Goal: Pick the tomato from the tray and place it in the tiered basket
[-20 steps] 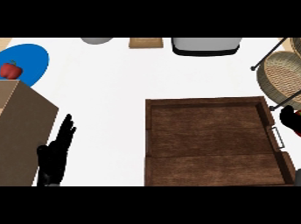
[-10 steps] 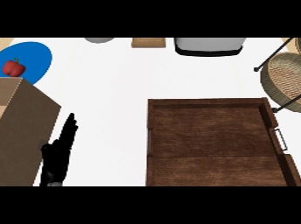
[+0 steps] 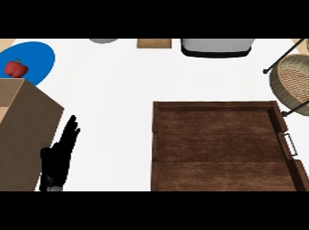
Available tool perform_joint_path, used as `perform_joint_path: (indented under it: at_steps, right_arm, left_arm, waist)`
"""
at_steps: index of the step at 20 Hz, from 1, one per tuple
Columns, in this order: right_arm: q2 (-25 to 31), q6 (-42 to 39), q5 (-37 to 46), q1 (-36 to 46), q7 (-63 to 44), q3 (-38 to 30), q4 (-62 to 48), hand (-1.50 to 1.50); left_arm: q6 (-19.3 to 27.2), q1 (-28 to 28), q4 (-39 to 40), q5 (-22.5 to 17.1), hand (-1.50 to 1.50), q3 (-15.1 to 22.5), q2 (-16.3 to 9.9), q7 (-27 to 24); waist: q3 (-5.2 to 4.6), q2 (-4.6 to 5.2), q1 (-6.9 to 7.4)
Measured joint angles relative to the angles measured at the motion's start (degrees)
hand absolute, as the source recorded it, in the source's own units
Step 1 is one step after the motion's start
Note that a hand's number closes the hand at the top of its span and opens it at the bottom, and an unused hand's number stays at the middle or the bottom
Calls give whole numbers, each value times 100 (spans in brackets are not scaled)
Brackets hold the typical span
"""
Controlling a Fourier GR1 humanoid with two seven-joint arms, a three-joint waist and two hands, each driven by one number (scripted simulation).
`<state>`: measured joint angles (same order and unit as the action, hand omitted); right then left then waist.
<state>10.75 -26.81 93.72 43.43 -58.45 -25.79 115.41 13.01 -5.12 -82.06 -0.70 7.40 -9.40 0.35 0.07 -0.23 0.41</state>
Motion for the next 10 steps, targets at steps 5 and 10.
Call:
perform_joint_path:
  at_steps: [5, 10]
  right_arm:
    - [459, 69, -160, 571, 153, -680, -1066, 150]
    - [900, 433, -518, 738, 382, -1129, -2145, 150]
  left_arm:
    - [-23, 76, 133, 15, 0, -42, 34, -75]
    - [51, 26, 2, 117, 0, -6, 88, -11]
  waist:
    - [12, 8, 11]
    - [13, 14, 19]
